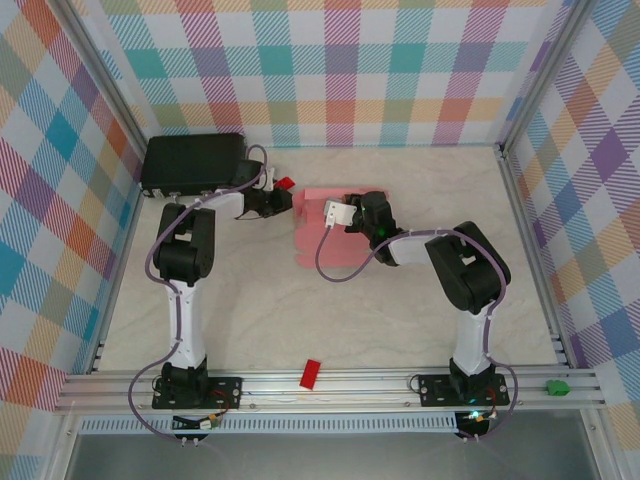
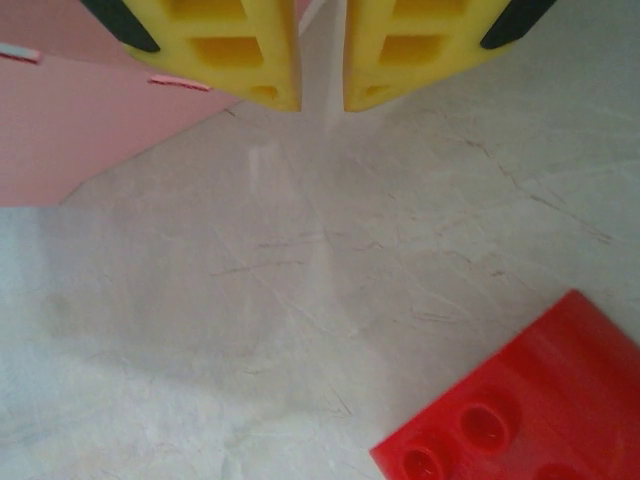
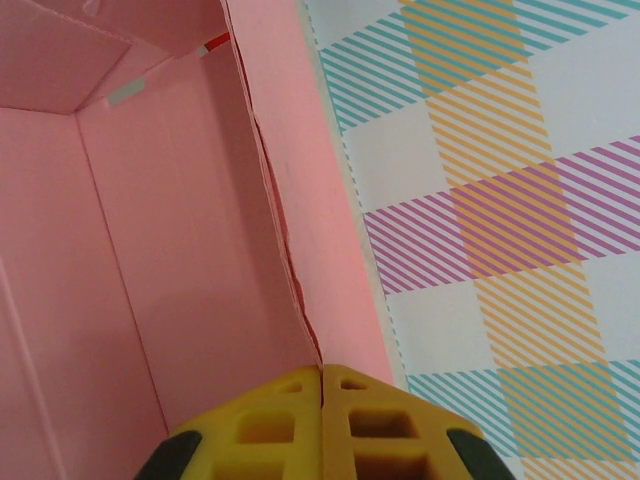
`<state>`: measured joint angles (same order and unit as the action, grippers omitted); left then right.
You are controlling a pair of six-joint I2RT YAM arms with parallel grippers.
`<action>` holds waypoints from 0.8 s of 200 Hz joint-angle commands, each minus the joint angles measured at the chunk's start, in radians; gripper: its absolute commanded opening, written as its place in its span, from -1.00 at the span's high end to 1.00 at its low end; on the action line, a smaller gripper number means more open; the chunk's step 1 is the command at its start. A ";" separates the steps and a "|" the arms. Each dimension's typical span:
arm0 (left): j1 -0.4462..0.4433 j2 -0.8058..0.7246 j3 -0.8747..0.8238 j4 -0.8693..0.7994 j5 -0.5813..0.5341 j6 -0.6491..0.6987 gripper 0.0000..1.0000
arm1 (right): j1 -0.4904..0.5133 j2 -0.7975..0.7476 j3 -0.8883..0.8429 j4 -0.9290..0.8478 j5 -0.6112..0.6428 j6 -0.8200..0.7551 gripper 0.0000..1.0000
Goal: Fold the paper box
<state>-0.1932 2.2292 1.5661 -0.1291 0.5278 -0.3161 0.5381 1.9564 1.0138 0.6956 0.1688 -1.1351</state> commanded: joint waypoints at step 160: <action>0.003 -0.127 -0.081 0.082 0.232 -0.053 0.59 | 0.011 0.039 0.025 -0.043 0.023 0.001 0.91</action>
<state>-0.1928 2.1437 1.4990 -0.0830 0.6781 -0.3389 0.5385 1.9648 1.0222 0.6956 0.1802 -1.1385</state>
